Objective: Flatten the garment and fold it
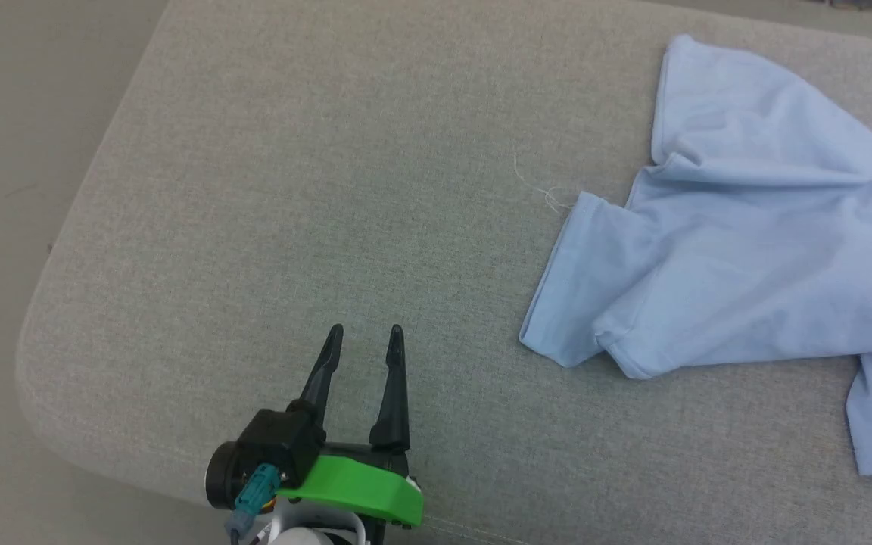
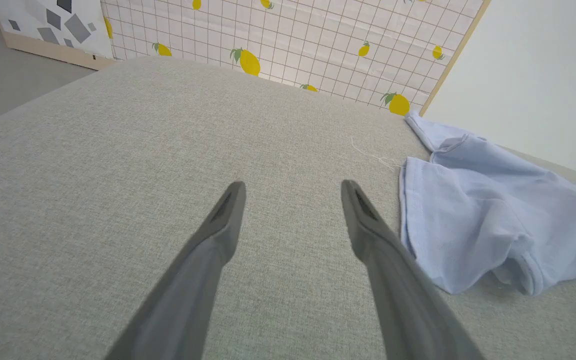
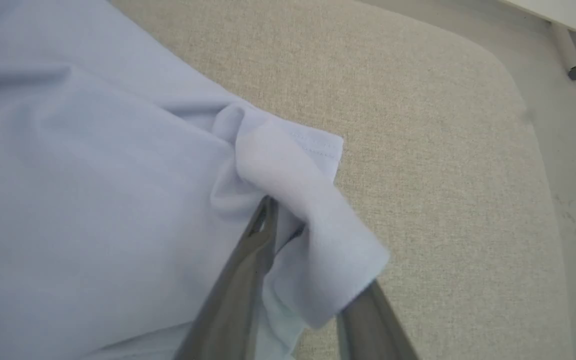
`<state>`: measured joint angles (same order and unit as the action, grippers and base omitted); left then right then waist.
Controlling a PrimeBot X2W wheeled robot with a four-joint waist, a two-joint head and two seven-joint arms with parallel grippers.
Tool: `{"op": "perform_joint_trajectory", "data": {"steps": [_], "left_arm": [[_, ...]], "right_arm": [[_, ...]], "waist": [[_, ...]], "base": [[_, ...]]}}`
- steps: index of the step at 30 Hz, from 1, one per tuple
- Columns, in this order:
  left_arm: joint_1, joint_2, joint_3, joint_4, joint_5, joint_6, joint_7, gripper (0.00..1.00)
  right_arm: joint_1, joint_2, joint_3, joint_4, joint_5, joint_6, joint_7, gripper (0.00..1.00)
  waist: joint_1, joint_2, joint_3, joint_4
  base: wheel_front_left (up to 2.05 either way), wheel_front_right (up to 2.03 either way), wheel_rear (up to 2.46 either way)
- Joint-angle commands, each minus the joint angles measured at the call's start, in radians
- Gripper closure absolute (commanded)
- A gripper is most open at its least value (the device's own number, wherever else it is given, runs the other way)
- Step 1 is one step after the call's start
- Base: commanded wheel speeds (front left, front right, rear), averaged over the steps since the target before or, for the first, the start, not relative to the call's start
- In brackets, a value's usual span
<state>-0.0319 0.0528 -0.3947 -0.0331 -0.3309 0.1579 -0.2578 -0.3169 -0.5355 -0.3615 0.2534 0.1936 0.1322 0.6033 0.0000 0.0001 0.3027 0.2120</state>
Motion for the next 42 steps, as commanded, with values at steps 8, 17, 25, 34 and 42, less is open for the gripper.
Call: {"op": "perform_joint_trajectory", "data": {"steps": [8, 17, 25, 34, 42], "left_arm": [[0.050, -0.003, 0.036, 0.020, 0.001, -0.026, -0.004, 0.00], [0.052, -0.003, 0.035, 0.005, 0.005, -0.029, -0.004, 0.00], [0.021, -0.003, 0.011, 0.000, 0.000, -0.019, -0.004, 0.00], [0.008, -0.003, -0.025, -0.009, -0.022, -0.002, -0.004, 0.00], [-0.004, -0.003, -0.031, -0.009, -0.032, 0.013, -0.004, 0.00]], "right_arm": [[-0.023, -0.024, 0.131, -0.102, 0.134, -0.002, 0.116, 0.00], [-0.013, 0.030, 0.218, -0.380, 0.238, -0.002, 0.255, 0.00], [-0.049, 0.042, 0.388, -0.295, 0.228, -0.002, 0.294, 0.00], [-0.097, 0.030, 0.531, -0.099, 0.193, -0.002, 0.361, 0.00], [-0.127, 0.025, 0.599, -0.050, 0.205, -0.002, 0.267, 1.00]], "waist": [[0.0000, -0.0001, -0.130, -0.076], [0.0000, -0.0001, -0.106, -0.075], [0.0000, -0.0001, -0.038, 0.010], [0.0000, -0.0001, 0.004, 0.095], [0.0000, -0.0001, 0.008, 0.091]], "base": [[0.00, 0.00, 0.00], [0.00, 0.00, 0.00], [0.00, 0.00, 0.00], [0.00, 0.00, 0.00], [0.00, 0.00, 0.00]]}}
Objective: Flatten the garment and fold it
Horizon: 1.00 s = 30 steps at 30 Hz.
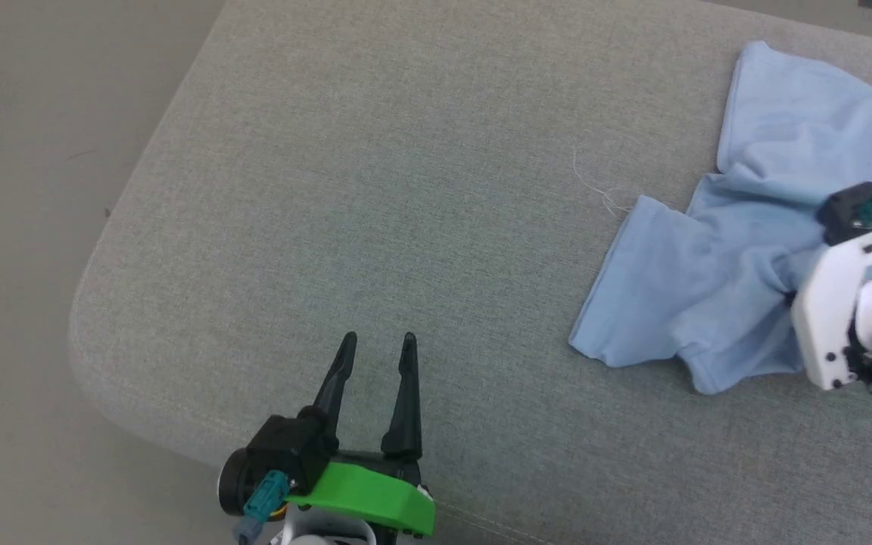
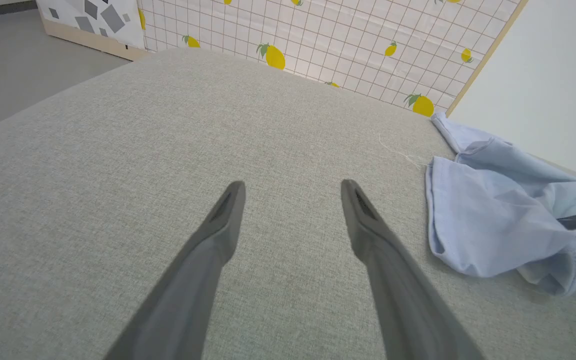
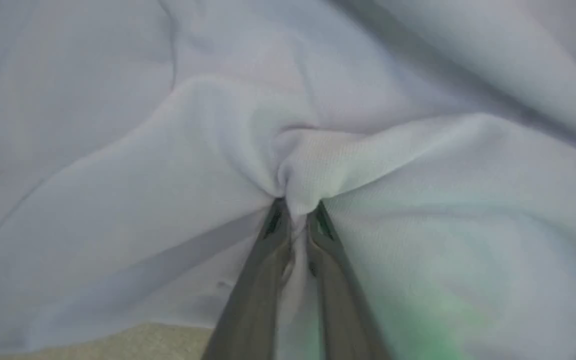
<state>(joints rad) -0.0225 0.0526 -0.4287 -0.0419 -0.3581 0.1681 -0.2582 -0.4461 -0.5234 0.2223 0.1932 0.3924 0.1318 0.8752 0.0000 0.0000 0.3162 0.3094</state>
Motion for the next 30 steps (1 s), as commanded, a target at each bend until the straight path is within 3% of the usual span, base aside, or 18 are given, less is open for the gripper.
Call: {"op": "perform_joint_trajectory", "data": {"steps": [1, 6, 12, 20, 21, 22, 26, 30], "left_arm": [[-0.012, -0.002, 0.006, 0.002, -0.004, 0.002, -0.004, 0.00], [-0.010, -0.002, 0.021, 0.014, 0.001, -0.008, -0.004, 0.00], [-0.001, -0.002, 0.026, 0.026, 0.002, -0.019, -0.004, 0.00], [0.009, -0.002, 0.041, 0.044, 0.004, -0.035, -0.004, 0.00], [0.014, -0.002, 0.048, 0.048, 0.009, -0.042, -0.004, 0.00], [0.015, -0.002, 0.050, 0.049, 0.011, -0.045, -0.004, 0.00], [0.026, -0.002, 0.055, 0.056, 0.016, -0.053, -0.004, 0.00], [0.040, -0.002, 0.063, 0.056, 0.024, -0.058, -0.004, 0.00]], "right_arm": [[-0.004, 0.013, 0.032, -0.001, 0.015, -0.001, -0.020, 1.00], [-0.010, 0.023, 0.131, -0.091, 0.098, -0.001, -0.057, 1.00], [0.062, -0.001, 0.232, -0.210, 0.193, -0.001, -0.017, 1.00], [0.170, -0.039, 0.279, -0.243, 0.235, -0.001, 0.007, 1.00], [0.181, -0.032, 0.270, -0.239, 0.230, -0.001, -0.008, 0.31], [0.181, -0.022, 0.260, -0.238, 0.224, -0.001, -0.027, 0.00], [0.180, 0.022, 0.208, -0.243, 0.219, -0.001, -0.095, 0.00], [0.202, 0.077, 0.082, -0.290, 0.223, -0.001, -0.165, 0.00]], "waist": [[0.0000, 0.0000, -0.011, -0.014], [0.0000, 0.0000, -0.046, -0.055], [0.0000, 0.0000, -0.081, -0.095], [0.0000, 0.0000, -0.117, -0.128], [0.0000, 0.0000, -0.131, -0.140], [0.0000, 0.0000, -0.138, -0.145], [0.0000, 0.0000, -0.163, -0.161], [0.0000, 0.0000, -0.179, -0.176]], "base": [[0.00, 0.00, 0.00], [0.00, 0.00, 0.00], [0.00, 0.00, 0.00], [0.00, 0.00, 0.00], [0.00, 0.00, 0.00], [0.00, 0.00, 0.00], [0.00, 0.00, 0.00], [0.00, 0.00, 0.00]]}}
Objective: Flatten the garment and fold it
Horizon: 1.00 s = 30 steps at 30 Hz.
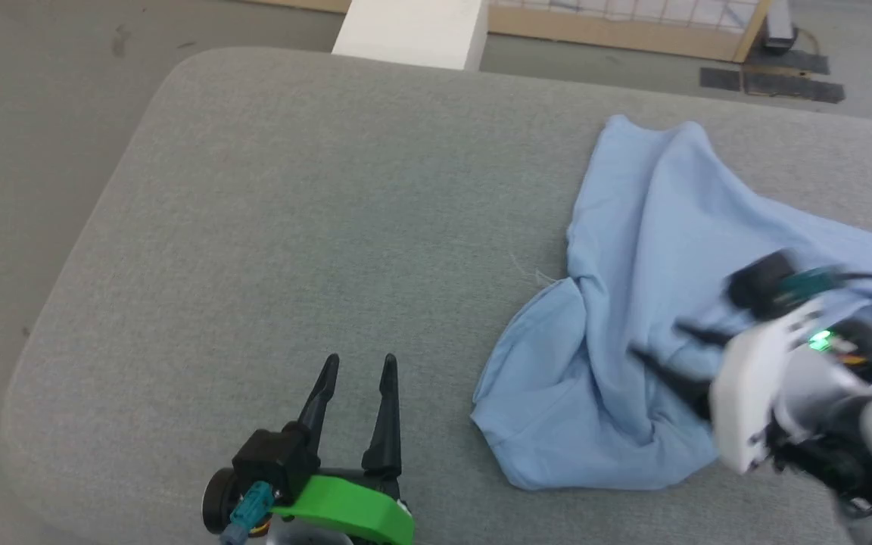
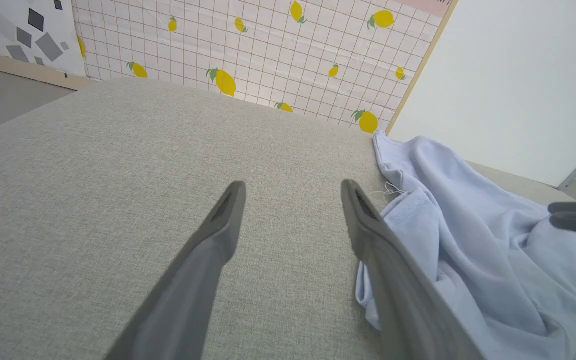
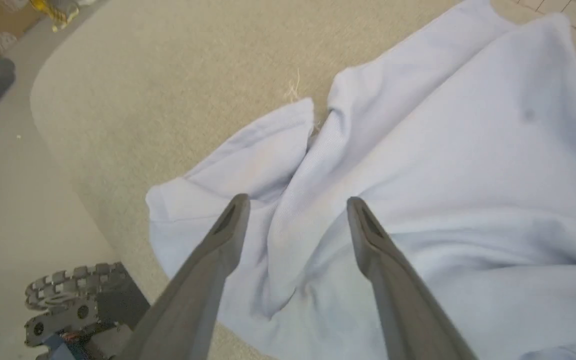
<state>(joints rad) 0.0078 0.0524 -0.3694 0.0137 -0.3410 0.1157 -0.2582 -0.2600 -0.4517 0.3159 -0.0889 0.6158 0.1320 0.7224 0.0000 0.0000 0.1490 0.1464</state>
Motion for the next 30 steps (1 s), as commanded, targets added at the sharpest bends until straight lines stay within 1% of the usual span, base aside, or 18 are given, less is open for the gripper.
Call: {"op": "perform_joint_trajectory", "data": {"steps": [1, 4, 5, 8, 9, 13, 15, 18, 21, 24, 28, 30], "left_arm": [[0.013, -0.002, 0.007, -0.003, 0.012, -0.007, -0.004, 0.00], [0.024, 0.002, 0.022, -0.017, 0.023, -0.009, -0.004, 0.00], [0.029, 0.003, 0.029, -0.023, 0.026, -0.009, -0.004, 0.00], [0.039, 0.006, 0.045, -0.036, 0.035, -0.010, -0.004, 0.00], [0.042, 0.006, 0.051, -0.042, 0.038, -0.011, -0.004, 0.00], [0.058, 0.005, 0.070, -0.065, 0.049, -0.016, -0.004, 0.00], [0.065, 0.005, 0.076, -0.073, 0.058, -0.018, -0.004, 0.00], [0.071, 0.006, 0.083, -0.076, 0.077, -0.023, -0.004, 0.00], [0.079, 0.005, 0.097, -0.073, 0.083, -0.026, -0.004, 0.00], [0.078, 0.007, 0.099, -0.065, 0.092, -0.034, -0.004, 0.00], [0.026, 0.037, 0.076, -0.046, 0.117, -0.064, 0.020, 0.00], [-0.035, 0.062, 0.052, -0.031, 0.136, -0.095, 0.080, 0.00]], "right_arm": [[0.029, 0.026, -0.063, -0.025, -0.008, -0.001, -0.041, 0.00], [0.074, 0.078, -0.201, -0.081, -0.071, -0.001, -0.138, 0.00], [0.097, 0.106, -0.258, -0.103, -0.104, -0.001, -0.185, 0.00], [0.180, 0.184, -0.376, -0.155, -0.190, -0.001, -0.292, 0.00], [0.215, 0.225, -0.422, -0.171, -0.216, -0.001, -0.334, 0.00], [0.334, 0.345, -0.540, -0.211, -0.322, -0.001, -0.490, 0.00], [0.386, 0.379, -0.582, -0.211, -0.369, -0.001, -0.572, 0.00], [0.442, 0.398, -0.614, -0.182, -0.418, -0.001, -0.676, 0.00], [0.471, 0.401, -0.615, -0.101, -0.368, -0.001, -0.753, 0.00], [0.474, 0.401, -0.596, -0.045, -0.338, -0.001, -0.800, 0.00], [0.452, 0.401, -0.579, -0.013, -0.342, -0.001, -0.830, 0.00], [0.440, 0.401, -0.579, -0.006, -0.346, -0.001, -0.839, 0.00]], "waist": [[0.0000, 0.0000, -0.015, -0.017], [0.0000, 0.0000, -0.018, -0.033], [0.0000, 0.0000, -0.018, -0.040], [0.0000, 0.0000, -0.015, -0.061], [0.0000, 0.0000, -0.014, -0.070], [0.0000, 0.0000, -0.007, -0.108], [0.0000, 0.0000, -0.003, -0.127], [0.0000, 0.0000, 0.002, -0.155], [0.0000, 0.0000, 0.004, -0.188], [0.0000, 0.0000, 0.004, -0.213], [0.0000, 0.0000, 0.014, -0.234], [0.0000, 0.0000, 0.024, -0.238]], "base": [[0.00, 0.00, 0.00], [0.00, 0.00, 0.00], [0.00, 0.00, 0.00], [0.00, 0.00, 0.00], [0.00, 0.00, 0.00], [0.00, 0.00, 0.00], [0.00, 0.00, 0.00], [0.00, 0.00, 0.00], [0.00, 0.00, 0.00], [0.00, 0.00, 0.00], [0.00, 0.00, 0.00], [0.00, 0.00, 0.00]]}}
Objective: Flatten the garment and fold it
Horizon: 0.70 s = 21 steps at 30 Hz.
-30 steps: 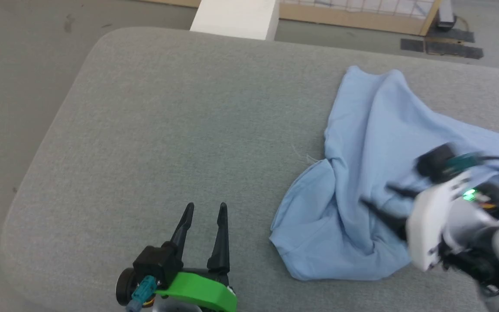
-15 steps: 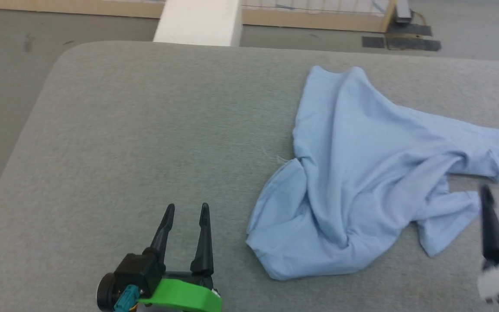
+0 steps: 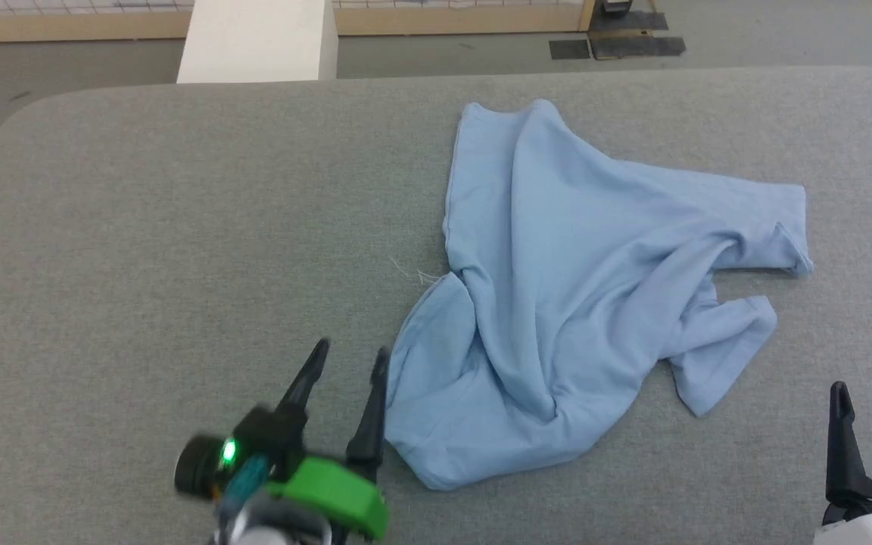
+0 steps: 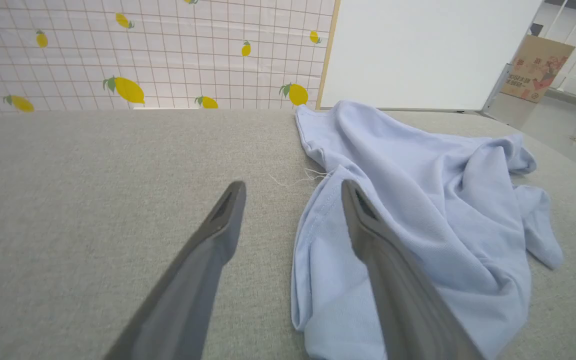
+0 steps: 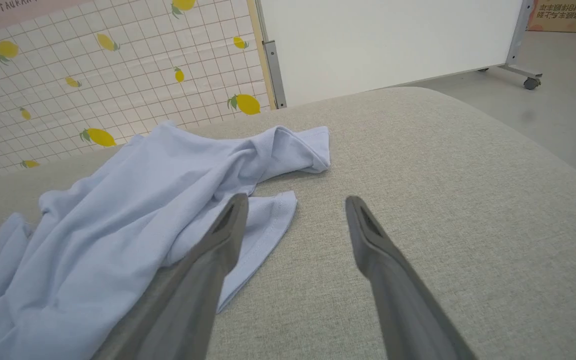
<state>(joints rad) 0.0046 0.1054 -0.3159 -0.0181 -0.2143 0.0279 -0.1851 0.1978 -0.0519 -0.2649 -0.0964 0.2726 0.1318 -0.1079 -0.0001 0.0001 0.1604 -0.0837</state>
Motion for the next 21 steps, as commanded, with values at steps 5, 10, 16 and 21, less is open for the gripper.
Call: {"op": "perform_joint_trajectory", "data": {"steps": [5, 10, 16, 21], "left_arm": [[-0.209, 0.056, -0.060, 0.062, 0.040, -0.085, 0.208, 0.00], [-0.372, 0.060, -0.107, 0.160, 0.019, -0.127, 0.436, 0.00], [-0.485, 0.061, -0.140, 0.268, -0.018, -0.141, 0.682, 0.00], [-0.519, 0.042, -0.143, 0.331, -0.062, -0.127, 0.884, 0.00]], "right_arm": [[-0.034, 0.001, 0.004, 0.013, -0.002, -0.001, -0.010, 0.00], [-0.055, 0.002, 0.019, 0.019, 0.003, -0.001, -0.005, 0.00], [-0.075, 0.002, 0.028, 0.020, 0.006, -0.001, -0.002, 0.00], [-0.084, 0.002, 0.022, 0.024, 0.008, -0.001, -0.002, 0.00]], "waist": [[0.0001, -0.0001, 0.055, -0.010], [0.0001, -0.0001, 0.107, -0.018], [0.0001, -0.0001, 0.152, -0.033], [0.0001, -0.0001, 0.181, -0.036]], "base": [[0.00, 0.00, 0.00], [0.00, 0.00, 0.00], [0.00, 0.00, 0.00], [0.00, 0.00, 0.00]]}}
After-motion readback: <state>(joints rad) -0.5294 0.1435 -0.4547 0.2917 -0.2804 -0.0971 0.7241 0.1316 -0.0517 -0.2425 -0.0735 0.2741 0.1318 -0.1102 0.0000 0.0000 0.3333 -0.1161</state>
